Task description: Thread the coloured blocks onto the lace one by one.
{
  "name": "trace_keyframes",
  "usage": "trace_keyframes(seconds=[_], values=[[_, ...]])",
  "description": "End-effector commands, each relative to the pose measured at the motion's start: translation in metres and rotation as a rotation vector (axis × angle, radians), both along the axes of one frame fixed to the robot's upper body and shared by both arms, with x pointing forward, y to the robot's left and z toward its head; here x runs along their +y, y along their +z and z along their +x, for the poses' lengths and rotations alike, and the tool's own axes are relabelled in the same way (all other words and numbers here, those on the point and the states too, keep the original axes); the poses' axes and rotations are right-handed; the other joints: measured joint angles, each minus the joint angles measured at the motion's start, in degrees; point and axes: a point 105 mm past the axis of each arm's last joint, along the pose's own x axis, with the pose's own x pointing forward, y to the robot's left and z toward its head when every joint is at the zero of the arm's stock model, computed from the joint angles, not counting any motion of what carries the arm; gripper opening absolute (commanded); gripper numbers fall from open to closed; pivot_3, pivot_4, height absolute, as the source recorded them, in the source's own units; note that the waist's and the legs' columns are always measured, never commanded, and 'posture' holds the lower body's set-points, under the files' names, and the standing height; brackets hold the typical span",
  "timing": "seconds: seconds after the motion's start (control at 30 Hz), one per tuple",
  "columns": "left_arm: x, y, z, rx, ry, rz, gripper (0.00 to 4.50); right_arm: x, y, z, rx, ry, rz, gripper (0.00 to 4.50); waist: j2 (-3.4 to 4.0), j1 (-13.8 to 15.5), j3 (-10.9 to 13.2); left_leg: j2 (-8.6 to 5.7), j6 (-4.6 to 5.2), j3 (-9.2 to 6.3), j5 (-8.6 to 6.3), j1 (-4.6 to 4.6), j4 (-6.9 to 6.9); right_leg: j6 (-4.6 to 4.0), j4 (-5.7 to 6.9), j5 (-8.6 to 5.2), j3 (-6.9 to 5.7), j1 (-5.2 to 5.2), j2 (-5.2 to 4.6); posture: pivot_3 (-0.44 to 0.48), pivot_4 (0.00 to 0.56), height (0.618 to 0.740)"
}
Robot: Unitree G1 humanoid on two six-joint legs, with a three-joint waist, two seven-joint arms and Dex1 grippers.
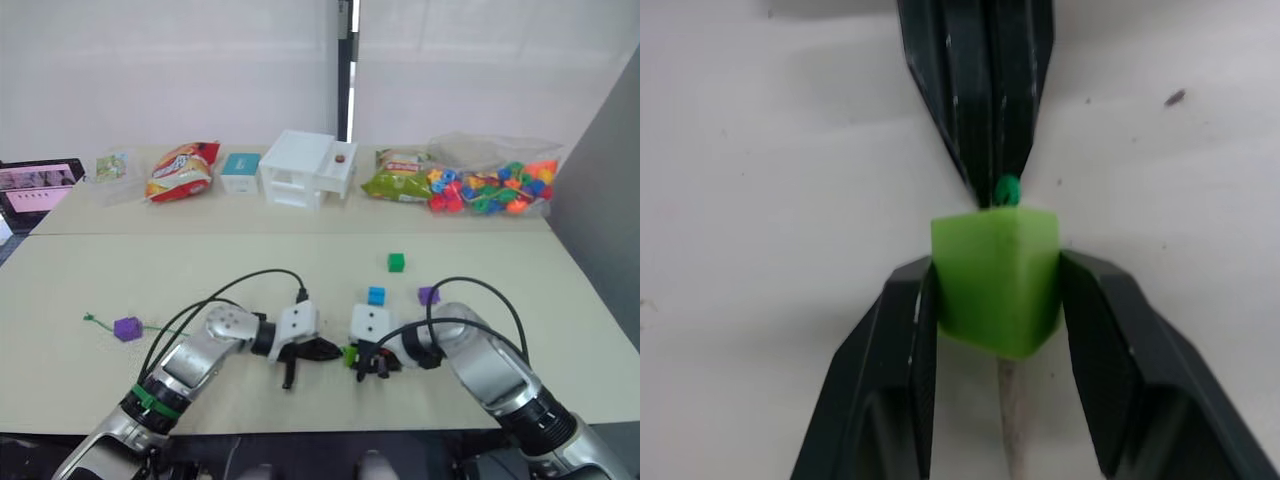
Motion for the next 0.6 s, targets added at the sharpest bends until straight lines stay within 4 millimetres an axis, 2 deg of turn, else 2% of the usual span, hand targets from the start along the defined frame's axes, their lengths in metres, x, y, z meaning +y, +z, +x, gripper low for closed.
trace_keyframes(seconds=[0.03,0.13,0.17,0.3,0.47,0.57,0.6], values=[[-0.015,0.007,-0.008,0.01,-0.048,-0.041,0.04,0.001,-0.011,-0.005,0.042,-0.001,-0.016,1.3,-0.02,0.09,-0.01,0.0,0.0,0.0,0.0,0.01,0.0,0.0,0.0,0.0,0.0,0.02,0.0,0.0,0.15,0.74],[-0.014,0.007,-0.008,0.019,-0.042,-0.042,0.04,0.001,-0.012,-0.003,0.041,-0.005,-0.016,1.3,-0.03,0.15,-0.03,0.0,0.0,0.0,0.0,0.03,0.01,0.0,-0.03,0.0,0.0,0.07,-0.01,0.0,0.15,0.74],[-0.014,0.007,-0.007,0.019,-0.037,-0.043,0.29,0.002,-0.012,-0.003,0.041,-0.006,-0.015,1.3,-0.03,0.15,-0.03,0.0,0.0,-0.01,0.0,0.04,0.01,0.0,-0.04,0.0,0.0,0.08,0.0,0.0,0.15,0.74],[-0.008,0.01,-0.005,0.022,-0.015,-0.053,1.58,0.004,-0.014,-0.002,0.044,-0.008,-0.013,1.3,-0.04,0.07,-0.04,0.0,0.0,-0.01,0.0,0.08,0.01,0.0,-0.05,0.0,-0.01,0.14,0.0,0.0,0.15,0.74],[0.01,0.017,-0.003,-0.004,0.011,-0.029,3.19,0.003,-0.017,-0.001,0.045,-0.013,-0.015,1.3,-0.05,-0.35,-0.04,0.03,0.0,-0.03,0.0,0.1,0.0,0.0,-0.03,0.0,-0.02,0.14,0.03,0.0,0.15,0.74],[0.013,0.018,-0.003,-0.006,0.01,-0.026,4.16,0.003,-0.014,0.001,0.024,-0.028,0.003,1.3,-0.04,-0.46,-0.04,0.06,0.0,-0.04,0.0,0.13,-0.01,0.0,-0.02,0.0,-0.02,0.14,0.06,0.0,0.15,0.74],[0.012,0.018,-0.004,-0.004,0.005,-0.025,4.47,0.003,-0.012,0.001,0.021,-0.032,0.012,1.8,-0.05,-0.43,-0.04,0.05,0.0,-0.04,0.0,0.14,-0.01,0.0,-0.02,0.0,-0.02,0.14,0.06,0.0,0.15,0.74]])
